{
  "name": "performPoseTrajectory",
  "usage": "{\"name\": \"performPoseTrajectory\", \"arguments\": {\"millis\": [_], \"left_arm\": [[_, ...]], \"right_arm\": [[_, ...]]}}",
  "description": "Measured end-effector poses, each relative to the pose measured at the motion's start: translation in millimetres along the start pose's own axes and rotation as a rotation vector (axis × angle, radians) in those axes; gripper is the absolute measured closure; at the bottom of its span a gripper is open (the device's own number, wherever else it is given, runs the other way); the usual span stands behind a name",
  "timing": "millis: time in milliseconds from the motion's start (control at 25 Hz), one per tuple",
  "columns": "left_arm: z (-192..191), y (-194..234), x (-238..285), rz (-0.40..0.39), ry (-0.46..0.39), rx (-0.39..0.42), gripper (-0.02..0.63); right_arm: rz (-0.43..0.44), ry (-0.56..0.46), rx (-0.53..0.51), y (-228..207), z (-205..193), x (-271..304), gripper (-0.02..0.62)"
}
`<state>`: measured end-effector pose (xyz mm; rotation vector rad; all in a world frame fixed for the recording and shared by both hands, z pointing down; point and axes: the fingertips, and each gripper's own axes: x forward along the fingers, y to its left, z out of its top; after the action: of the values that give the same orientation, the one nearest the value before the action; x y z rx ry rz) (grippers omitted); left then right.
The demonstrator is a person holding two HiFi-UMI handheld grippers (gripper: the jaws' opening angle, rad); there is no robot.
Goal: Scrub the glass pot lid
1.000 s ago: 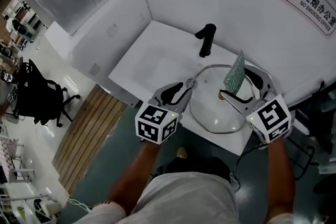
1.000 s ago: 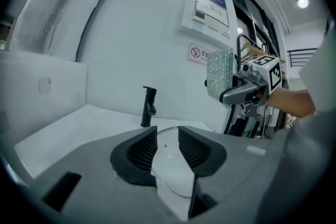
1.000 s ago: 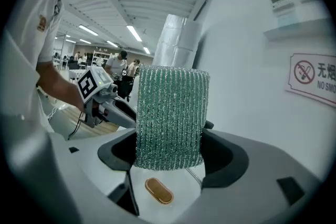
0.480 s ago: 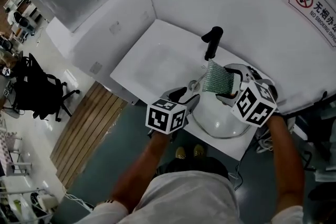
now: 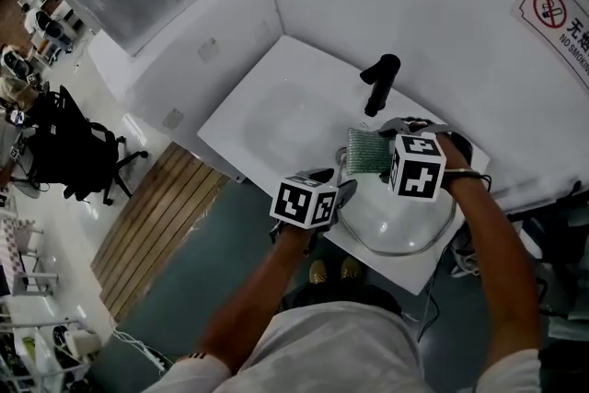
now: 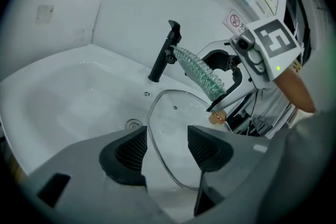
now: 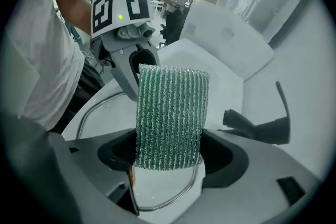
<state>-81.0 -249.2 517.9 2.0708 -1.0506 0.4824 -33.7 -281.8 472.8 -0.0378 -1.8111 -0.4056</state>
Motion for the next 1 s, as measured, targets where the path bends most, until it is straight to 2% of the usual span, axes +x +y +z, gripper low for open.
{"name": "performPoseTrajectory", "arguments": {"millis": [280,640,800,1000], "left_arm": [[-6.8,5.0,10.2,-0.009,0.036,-0.033,0.362],[-11.6,6.4,18.6,-0.024,0.082,-0.027,0.364],[-12.1,6.0,19.6,-0.03,0.099,-0.023,0.367],[-12.7,4.9,19.0,-0.035,0.108,-0.015,0.376]], "right_arm": [[0.14,0.106,-0.06,0.4,-7.1,25.8,0.247],[0.241,0.158,-0.067,7.6,-18.0,45.6,0.247],[0.238,0.129,0.01,4.1,-21.6,45.0,0.247],[0.205,0.102,0.216,-5.5,-46.0,42.1,0.247]]}}
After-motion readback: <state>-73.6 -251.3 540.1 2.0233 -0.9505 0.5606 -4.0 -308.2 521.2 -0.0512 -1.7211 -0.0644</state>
